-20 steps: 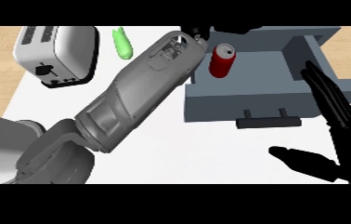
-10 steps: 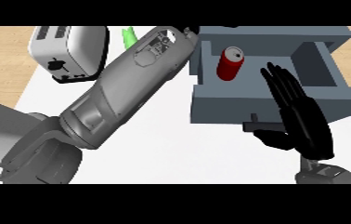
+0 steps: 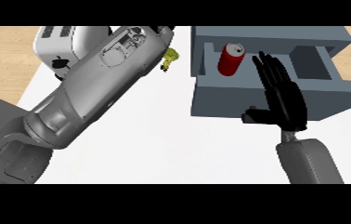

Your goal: Pick up the can, place it into the drawer and close the drawer

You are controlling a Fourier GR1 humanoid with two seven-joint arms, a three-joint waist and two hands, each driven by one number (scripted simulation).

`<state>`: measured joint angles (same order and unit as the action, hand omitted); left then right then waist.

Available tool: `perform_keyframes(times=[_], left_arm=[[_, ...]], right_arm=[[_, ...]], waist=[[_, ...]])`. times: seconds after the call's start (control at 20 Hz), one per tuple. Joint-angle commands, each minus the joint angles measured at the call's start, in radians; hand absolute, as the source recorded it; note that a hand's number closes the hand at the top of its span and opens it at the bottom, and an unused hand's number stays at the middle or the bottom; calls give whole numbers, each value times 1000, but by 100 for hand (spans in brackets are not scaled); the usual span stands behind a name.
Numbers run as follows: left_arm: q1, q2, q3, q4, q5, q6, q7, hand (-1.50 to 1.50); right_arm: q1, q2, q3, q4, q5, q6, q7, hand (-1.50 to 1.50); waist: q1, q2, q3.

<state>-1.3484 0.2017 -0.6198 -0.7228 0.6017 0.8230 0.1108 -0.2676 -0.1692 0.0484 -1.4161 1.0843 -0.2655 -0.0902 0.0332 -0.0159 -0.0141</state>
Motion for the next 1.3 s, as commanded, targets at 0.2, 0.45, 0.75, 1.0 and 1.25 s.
perform_keyframes(times=[0.2,0.45,0.75,1.0,1.25], left_arm=[[102,129,0,-159,-21,-41,80,-150],[118,148,-18,-214,-44,-34,115,-150],[190,232,-6,-331,-42,-59,163,-150],[224,278,4,-396,-65,-54,186,-150],[349,290,-9,-502,-78,-50,156,-150]], right_arm=[[-122,13,-56,298,52,-104,-16,-150],[-249,18,-100,486,108,-220,-15,-150],[-375,-5,-178,648,88,-329,-51,-150],[-539,9,-205,828,140,-397,-7,-150],[-646,0,-240,963,155,-473,5,-150]], waist=[[15,15,15],[34,22,16],[44,22,16],[45,28,16],[65,35,16]])
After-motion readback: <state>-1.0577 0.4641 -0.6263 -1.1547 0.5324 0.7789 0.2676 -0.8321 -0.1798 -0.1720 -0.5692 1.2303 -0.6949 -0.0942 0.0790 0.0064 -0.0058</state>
